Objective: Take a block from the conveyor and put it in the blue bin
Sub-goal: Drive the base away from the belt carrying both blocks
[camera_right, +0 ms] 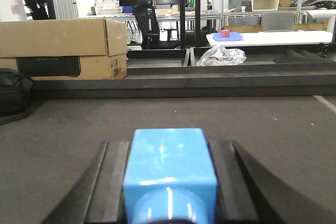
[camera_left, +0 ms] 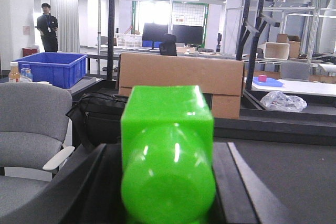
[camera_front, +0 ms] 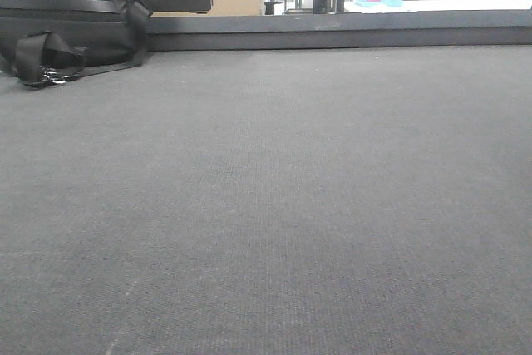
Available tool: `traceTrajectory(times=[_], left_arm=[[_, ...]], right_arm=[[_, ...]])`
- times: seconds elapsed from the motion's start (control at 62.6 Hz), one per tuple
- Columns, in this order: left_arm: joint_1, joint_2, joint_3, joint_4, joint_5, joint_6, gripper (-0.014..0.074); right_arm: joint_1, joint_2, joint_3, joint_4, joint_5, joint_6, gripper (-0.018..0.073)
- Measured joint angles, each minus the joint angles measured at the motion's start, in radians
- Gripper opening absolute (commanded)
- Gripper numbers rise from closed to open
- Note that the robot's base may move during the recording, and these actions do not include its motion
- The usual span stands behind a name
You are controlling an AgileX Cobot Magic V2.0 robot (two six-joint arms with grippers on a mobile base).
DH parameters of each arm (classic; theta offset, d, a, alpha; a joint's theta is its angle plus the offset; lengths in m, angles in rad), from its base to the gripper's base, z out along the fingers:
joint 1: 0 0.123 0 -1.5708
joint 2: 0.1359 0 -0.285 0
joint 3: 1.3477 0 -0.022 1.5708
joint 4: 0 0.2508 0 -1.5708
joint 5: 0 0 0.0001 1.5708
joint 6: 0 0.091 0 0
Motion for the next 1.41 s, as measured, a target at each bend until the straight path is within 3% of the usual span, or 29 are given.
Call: traceTrajectory(times=[1.406], left_arm=[[0.000,-0.016,0.000,0.000,0.003,-0.004,-0.0111]], right_arm=[[0.000,-0.005,0.000,0.000,0.004,0.000,-0.0162]])
